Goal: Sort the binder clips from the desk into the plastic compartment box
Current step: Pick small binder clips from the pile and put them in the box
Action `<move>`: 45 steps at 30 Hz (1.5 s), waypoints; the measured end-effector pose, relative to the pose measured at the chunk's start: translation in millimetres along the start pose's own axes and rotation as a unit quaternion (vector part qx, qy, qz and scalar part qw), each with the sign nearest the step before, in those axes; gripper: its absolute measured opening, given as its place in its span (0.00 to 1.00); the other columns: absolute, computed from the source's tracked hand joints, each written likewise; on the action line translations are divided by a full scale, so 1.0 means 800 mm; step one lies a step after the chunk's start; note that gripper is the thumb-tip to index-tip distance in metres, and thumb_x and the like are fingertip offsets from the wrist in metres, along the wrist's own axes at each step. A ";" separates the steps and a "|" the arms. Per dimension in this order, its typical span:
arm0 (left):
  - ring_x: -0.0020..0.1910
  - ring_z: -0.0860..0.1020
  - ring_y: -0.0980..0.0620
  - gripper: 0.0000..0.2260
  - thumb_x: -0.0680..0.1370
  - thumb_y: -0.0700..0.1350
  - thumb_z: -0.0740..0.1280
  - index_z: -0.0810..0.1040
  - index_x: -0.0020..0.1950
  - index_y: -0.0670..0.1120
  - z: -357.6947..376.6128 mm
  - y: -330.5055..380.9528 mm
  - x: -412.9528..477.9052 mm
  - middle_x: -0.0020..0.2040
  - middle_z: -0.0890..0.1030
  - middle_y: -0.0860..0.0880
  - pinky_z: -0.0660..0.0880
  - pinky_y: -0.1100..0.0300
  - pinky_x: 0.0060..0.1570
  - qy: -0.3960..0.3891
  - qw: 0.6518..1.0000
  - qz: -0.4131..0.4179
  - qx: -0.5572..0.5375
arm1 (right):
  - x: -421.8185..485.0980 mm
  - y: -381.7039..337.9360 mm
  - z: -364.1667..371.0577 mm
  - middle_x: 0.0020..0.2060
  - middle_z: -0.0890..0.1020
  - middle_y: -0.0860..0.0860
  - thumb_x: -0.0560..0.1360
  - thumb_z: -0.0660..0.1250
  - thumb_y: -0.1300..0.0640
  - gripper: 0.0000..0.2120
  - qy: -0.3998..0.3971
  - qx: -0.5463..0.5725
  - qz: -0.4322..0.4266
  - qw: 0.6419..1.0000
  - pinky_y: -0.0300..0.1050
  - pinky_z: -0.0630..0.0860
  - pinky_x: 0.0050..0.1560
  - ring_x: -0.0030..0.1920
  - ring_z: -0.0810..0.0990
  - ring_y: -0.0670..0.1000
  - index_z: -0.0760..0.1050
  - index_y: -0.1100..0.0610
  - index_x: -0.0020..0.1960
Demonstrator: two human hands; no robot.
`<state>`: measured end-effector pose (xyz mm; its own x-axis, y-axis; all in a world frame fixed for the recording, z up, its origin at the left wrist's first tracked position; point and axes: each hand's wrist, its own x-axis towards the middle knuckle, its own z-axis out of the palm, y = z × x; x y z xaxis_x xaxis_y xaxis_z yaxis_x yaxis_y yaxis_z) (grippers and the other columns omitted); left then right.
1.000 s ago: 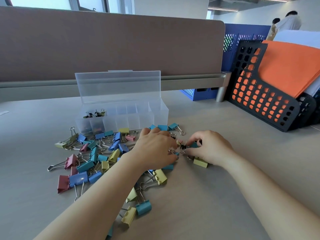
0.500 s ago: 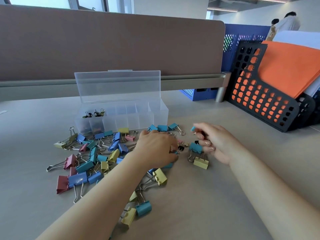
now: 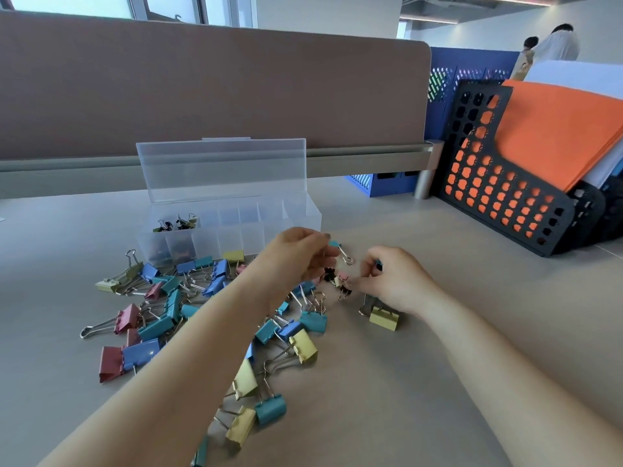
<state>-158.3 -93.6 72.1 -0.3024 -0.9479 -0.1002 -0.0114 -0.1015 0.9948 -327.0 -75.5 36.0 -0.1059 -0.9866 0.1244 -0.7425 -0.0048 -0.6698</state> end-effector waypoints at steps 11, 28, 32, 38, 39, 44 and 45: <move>0.23 0.68 0.60 0.04 0.76 0.49 0.67 0.75 0.46 0.50 -0.001 -0.025 0.026 0.28 0.71 0.55 0.63 0.64 0.27 0.068 0.925 0.105 0.359 | -0.006 -0.021 0.008 0.32 0.79 0.46 0.67 0.70 0.37 0.18 0.017 -0.220 0.030 0.975 0.40 0.64 0.32 0.40 0.78 0.50 0.76 0.52 0.39; 0.47 0.76 0.53 0.09 0.78 0.54 0.62 0.78 0.55 0.56 0.008 -0.046 0.024 0.45 0.78 0.56 0.67 0.61 0.38 0.060 0.772 0.193 0.602 | 0.012 0.022 -0.029 0.30 0.70 0.52 0.75 0.56 0.54 0.09 -0.053 0.552 0.213 0.805 0.35 0.55 0.20 0.25 0.65 0.47 0.68 0.57 0.40; 0.42 0.73 0.55 0.16 0.75 0.62 0.64 0.76 0.56 0.55 0.013 -0.043 0.019 0.43 0.76 0.56 0.68 0.61 0.36 0.051 0.765 0.184 0.615 | 0.015 0.028 -0.030 0.31 0.71 0.51 0.77 0.61 0.52 0.11 0.002 0.507 0.223 0.833 0.34 0.56 0.18 0.25 0.65 0.46 0.71 0.57 0.40; 0.44 0.74 0.53 0.15 0.75 0.63 0.63 0.75 0.53 0.54 0.021 -0.046 0.021 0.43 0.74 0.55 0.69 0.60 0.38 0.071 0.744 0.176 0.641 | 0.012 0.032 -0.027 0.24 0.71 0.45 0.72 0.73 0.51 0.09 0.015 0.154 0.138 0.978 0.37 0.59 0.27 0.28 0.65 0.46 0.78 0.56 0.38; 0.43 0.74 0.53 0.14 0.76 0.62 0.63 0.74 0.52 0.54 0.020 -0.047 0.022 0.42 0.75 0.55 0.69 0.60 0.38 0.070 0.744 0.173 0.641 | 0.010 0.031 -0.027 0.26 0.73 0.46 0.71 0.74 0.51 0.10 0.009 0.143 0.129 0.981 0.37 0.61 0.28 0.30 0.68 0.46 0.79 0.57 0.38; 0.36 0.73 0.56 0.08 0.75 0.57 0.65 0.76 0.47 0.54 0.017 -0.049 0.023 0.37 0.75 0.56 0.66 0.62 0.32 0.077 0.806 0.168 0.562 | 0.005 0.023 -0.025 0.33 0.80 0.48 0.73 0.72 0.51 0.10 -0.023 0.103 0.108 0.989 0.39 0.68 0.38 0.37 0.74 0.45 0.81 0.58 0.38; 0.33 0.71 0.57 0.07 0.74 0.55 0.67 0.76 0.45 0.53 0.017 -0.047 0.023 0.33 0.73 0.56 0.65 0.63 0.30 0.077 0.845 0.162 0.504 | 0.004 0.023 -0.027 0.31 0.80 0.46 0.74 0.71 0.51 0.11 -0.026 0.110 0.111 0.987 0.37 0.67 0.36 0.35 0.73 0.43 0.81 0.57 0.38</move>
<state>-176.0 -103.1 32.8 -0.3181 -0.9127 0.2565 -0.7809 0.4056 0.4750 -355.5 -75.1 39.9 -0.2117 -0.9743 -0.0765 -0.5427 0.1823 -0.8199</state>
